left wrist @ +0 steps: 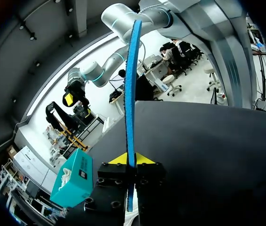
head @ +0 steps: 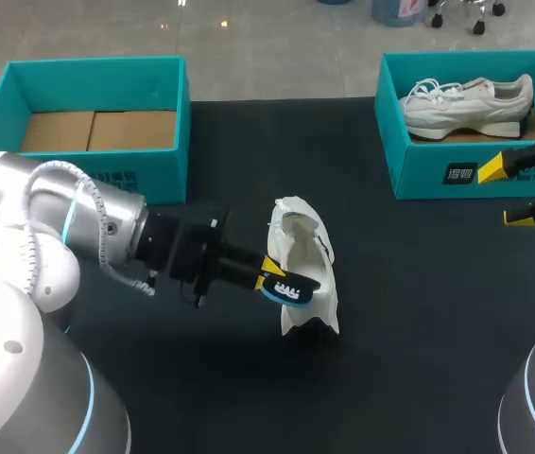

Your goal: Take the shoe out of the shoebox, open the shoe tongue, remove and reinsert the insole, then place the shoe into the shoebox

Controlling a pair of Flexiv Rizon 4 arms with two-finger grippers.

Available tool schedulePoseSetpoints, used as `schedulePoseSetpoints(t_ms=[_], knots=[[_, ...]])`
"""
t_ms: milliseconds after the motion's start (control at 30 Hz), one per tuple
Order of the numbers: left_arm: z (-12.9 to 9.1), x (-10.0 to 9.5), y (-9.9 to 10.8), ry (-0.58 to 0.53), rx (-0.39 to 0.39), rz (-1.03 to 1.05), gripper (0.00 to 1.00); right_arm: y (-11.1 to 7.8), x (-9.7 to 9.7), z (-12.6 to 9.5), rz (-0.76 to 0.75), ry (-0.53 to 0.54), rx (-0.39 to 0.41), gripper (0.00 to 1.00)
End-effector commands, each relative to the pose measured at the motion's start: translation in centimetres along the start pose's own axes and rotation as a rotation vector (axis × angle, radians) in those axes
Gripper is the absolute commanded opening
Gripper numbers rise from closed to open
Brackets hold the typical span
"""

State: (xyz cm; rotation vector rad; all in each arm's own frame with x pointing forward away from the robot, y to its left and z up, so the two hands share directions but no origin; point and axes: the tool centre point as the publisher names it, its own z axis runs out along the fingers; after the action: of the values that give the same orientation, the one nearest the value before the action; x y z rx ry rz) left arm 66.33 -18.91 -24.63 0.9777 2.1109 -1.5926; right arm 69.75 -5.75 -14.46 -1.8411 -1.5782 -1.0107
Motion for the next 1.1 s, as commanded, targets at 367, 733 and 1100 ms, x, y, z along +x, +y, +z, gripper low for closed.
schedulePoseSetpoints(t_ms=[367,733,1100], knots=[[1.7,-0.7,1.9,0.004,0.021,0.016,0.00,-0.1,0.0,0.0,0.002,-0.003,-0.001,1.00],[1.1,-1.2,3.8,0.001,-0.001,0.003,0.00,-0.1,0.0,0.0,0.002,-0.003,-0.001,1.00],[1.4,-1.0,5.1,-0.003,-0.014,-0.017,0.00,-0.1,0.0,0.0,0.002,-0.003,-0.001,1.00]])
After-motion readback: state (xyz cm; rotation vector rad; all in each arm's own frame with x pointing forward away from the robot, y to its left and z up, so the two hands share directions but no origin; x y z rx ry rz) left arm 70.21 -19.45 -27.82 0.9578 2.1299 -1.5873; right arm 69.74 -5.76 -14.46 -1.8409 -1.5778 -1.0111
